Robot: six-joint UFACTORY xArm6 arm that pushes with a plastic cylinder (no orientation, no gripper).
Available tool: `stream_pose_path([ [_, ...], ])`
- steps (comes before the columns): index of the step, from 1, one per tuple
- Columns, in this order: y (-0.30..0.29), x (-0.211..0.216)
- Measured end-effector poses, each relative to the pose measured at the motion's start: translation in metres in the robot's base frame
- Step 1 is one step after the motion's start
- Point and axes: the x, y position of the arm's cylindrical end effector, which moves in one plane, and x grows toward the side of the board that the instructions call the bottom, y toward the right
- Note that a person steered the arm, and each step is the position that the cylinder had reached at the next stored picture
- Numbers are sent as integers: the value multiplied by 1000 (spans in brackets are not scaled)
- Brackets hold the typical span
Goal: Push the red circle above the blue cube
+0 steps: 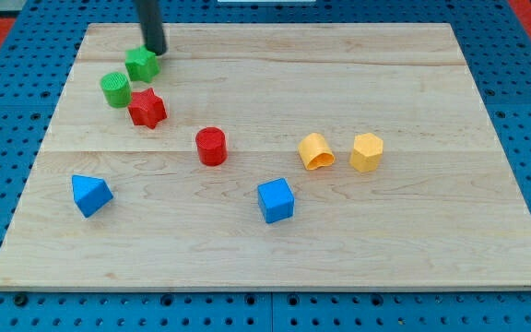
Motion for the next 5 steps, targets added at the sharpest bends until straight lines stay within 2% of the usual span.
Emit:
stream_pose_path([
  [1, -36, 32],
  [2, -7, 40],
  [3, 40, 29],
  [4, 90, 71],
  [5, 124, 136],
])
